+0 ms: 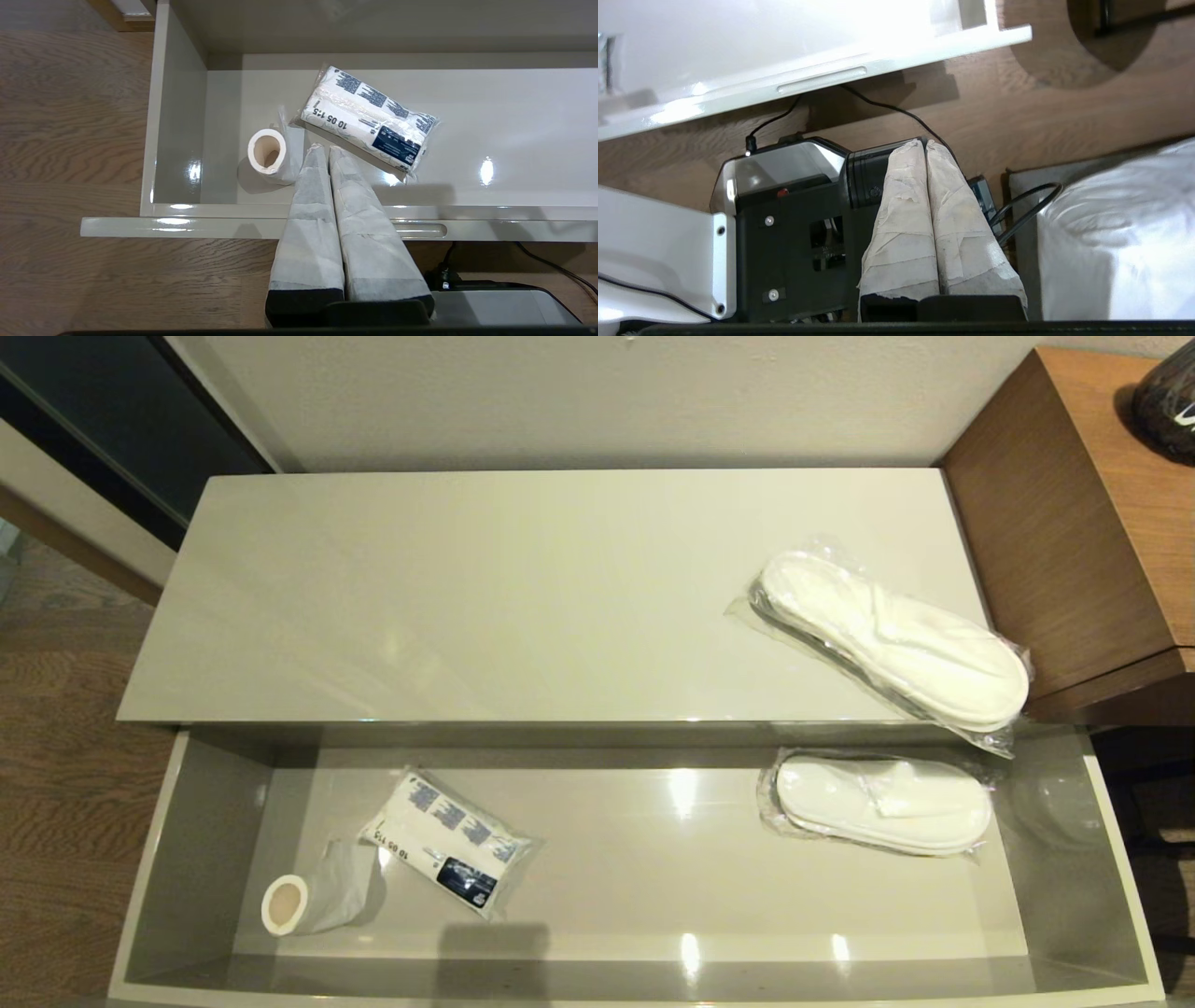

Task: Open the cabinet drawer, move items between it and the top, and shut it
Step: Close the drawer

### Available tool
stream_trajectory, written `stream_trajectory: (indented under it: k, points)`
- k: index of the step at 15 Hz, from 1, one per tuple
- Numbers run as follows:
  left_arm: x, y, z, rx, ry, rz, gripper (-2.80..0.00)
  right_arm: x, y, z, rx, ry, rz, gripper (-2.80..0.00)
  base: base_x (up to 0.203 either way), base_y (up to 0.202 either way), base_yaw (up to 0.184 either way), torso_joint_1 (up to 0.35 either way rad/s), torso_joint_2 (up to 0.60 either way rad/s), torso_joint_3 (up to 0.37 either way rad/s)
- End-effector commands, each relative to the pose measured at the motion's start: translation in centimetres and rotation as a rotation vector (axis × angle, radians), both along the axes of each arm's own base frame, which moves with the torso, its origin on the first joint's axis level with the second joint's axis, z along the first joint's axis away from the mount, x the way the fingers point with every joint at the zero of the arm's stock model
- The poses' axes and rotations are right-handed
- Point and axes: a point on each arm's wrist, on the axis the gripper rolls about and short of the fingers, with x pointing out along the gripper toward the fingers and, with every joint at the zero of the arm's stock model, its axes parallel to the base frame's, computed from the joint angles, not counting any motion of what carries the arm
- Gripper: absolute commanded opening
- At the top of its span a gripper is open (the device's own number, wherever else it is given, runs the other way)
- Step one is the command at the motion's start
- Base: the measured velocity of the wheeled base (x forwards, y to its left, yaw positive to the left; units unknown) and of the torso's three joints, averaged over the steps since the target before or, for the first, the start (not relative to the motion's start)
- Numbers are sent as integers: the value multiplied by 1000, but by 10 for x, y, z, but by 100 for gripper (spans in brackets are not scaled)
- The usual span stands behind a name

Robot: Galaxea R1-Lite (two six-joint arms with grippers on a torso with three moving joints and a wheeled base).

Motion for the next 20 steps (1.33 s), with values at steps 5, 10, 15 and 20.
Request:
stream_trajectory:
  k: [5, 10, 15, 20]
  points:
    - [0, 0, 0, -1, 1, 1, -280, -32, -1, -29, -140, -23, 74, -280, 0, 0, 0, 0, 0, 0]
    - [0, 0, 0, -1, 1, 1, -280, -17, -1, -34, -151, -43, 87, -280, 0, 0, 0, 0, 0, 5]
    - [0, 0, 0, -1, 1, 1, -280, -31, -1, -37, -151, -50, 87, -280, 0, 0, 0, 0, 0, 0]
    - [0, 0, 0, -1, 1, 0, -280, 10, -2, -35, -158, -150, 70, -280, 0, 0, 0, 0, 0, 0]
